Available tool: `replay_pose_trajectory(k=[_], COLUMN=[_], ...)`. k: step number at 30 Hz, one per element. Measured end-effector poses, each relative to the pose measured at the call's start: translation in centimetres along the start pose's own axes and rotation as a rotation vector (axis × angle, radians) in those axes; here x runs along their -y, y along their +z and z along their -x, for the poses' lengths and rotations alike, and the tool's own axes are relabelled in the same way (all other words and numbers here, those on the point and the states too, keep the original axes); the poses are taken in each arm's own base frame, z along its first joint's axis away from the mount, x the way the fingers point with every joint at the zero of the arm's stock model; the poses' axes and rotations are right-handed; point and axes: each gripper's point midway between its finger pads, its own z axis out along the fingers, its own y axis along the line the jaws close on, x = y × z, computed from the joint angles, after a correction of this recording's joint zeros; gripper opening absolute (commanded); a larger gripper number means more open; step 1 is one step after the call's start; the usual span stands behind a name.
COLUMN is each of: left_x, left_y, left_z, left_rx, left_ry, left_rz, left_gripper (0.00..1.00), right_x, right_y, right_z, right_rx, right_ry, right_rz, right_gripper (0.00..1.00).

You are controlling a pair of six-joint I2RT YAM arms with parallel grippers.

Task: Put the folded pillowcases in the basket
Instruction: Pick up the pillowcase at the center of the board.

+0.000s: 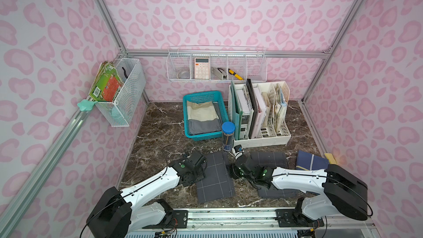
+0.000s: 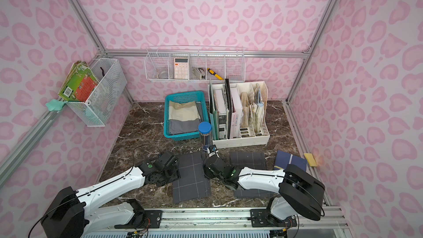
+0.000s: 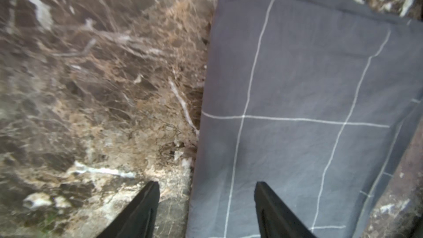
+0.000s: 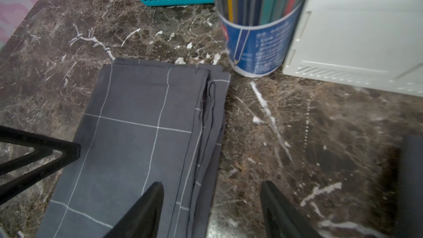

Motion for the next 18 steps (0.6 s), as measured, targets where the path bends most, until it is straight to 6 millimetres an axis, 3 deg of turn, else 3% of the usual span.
replay_pose_trajectory(k=[11, 18], left_x=[0.7, 1.3], left_y=[1.7, 2.2], left_z=[-0.9, -0.8], left_rx=[-0.047, -0.049], left_ry=[-0.044, -0.062], left_rz=[-0.031, -0.050], left_gripper=[0.53, 0.35], right_x=[-1.3, -1.9], right_y=[2.7, 3.8], right_z=[-2.7, -3.2], right_rx=[-0.130, -0.162], right_ry=[0.003, 0.001], right_rz=[0.043, 0.058], right_gripper=[0.67, 0.52])
